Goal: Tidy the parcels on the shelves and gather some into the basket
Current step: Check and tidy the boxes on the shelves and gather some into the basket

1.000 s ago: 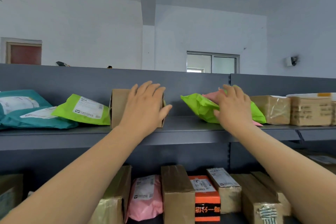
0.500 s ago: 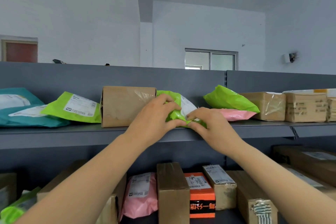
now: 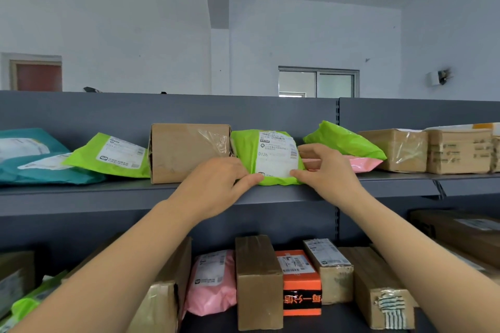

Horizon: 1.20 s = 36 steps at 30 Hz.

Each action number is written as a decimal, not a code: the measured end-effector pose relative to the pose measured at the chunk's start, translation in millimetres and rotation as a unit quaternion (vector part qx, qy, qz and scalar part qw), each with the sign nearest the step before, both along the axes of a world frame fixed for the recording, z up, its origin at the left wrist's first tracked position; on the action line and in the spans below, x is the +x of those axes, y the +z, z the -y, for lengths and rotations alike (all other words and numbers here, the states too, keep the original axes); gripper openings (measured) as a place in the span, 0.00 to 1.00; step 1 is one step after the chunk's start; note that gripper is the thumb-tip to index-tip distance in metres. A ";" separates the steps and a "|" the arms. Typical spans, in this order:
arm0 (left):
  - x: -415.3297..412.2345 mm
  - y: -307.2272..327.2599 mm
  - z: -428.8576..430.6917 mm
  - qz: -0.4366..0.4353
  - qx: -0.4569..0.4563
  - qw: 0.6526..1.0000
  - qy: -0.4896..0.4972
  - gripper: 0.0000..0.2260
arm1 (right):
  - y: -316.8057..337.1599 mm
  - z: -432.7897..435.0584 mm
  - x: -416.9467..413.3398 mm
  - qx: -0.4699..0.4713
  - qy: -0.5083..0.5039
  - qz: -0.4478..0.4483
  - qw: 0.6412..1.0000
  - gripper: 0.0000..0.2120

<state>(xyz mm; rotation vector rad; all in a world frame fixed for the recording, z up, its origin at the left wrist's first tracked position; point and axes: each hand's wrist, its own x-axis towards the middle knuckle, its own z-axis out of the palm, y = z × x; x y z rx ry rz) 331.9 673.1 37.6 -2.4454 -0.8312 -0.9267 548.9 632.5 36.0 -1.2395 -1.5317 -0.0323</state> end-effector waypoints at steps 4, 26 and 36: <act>9.3 3.1 4.1 -0.006 0.083 0.991 0.101 0.31 | 1.1 -2.6 -1.2 -0.003 -0.021 0.032 0.999 0.21; 68.3 7.4 -2.4 -0.006 -0.139 0.984 0.115 0.18 | 17.0 -8.9 102.2 -0.107 -0.249 0.161 0.949 0.05; 68.4 5.6 -2.5 0.026 -0.156 0.983 0.098 0.23 | 24.8 18.1 96.5 0.029 -0.115 -0.158 0.980 0.09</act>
